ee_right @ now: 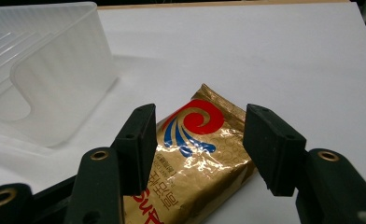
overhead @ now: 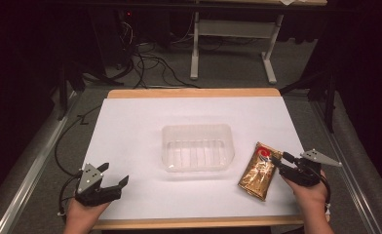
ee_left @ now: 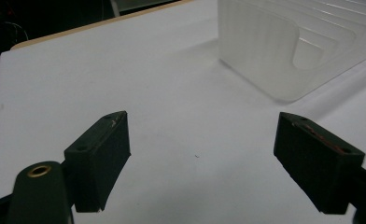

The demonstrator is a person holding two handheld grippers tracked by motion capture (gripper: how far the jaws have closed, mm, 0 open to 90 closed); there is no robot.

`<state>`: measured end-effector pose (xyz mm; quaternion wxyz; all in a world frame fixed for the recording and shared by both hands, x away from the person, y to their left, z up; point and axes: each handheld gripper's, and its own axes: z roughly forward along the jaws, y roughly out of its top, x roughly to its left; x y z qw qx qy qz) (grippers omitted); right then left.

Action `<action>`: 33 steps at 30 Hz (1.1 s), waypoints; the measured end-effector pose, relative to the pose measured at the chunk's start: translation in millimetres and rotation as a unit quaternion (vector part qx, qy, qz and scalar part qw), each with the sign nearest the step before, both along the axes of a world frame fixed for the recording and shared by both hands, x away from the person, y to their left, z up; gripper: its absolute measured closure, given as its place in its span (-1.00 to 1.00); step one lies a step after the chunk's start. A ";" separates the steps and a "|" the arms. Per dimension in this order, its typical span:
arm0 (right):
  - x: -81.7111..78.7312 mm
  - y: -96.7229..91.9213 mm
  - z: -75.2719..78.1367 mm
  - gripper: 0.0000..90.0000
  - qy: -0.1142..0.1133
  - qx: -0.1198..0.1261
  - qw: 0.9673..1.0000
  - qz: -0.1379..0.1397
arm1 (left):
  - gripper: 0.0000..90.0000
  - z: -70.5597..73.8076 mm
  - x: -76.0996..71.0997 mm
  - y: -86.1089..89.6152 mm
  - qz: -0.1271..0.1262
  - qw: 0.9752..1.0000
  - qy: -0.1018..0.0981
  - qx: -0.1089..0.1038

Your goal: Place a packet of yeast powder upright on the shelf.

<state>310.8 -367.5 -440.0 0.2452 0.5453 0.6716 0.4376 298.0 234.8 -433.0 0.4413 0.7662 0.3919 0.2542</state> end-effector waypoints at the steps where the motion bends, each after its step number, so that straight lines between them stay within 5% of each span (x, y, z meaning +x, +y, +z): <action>1: 0.1 -0.2 -0.3 0.00 0.000 -0.001 1.000 0.000 | -0.57 0.4 0.1 -0.2 0.000 1.000 -0.001 0.001; 33: -9.6 -3.1 -2.2 0.05 0.010 -0.011 1.000 0.008 | -0.57 1.1 8.3 -8.0 -0.002 1.000 -0.005 0.005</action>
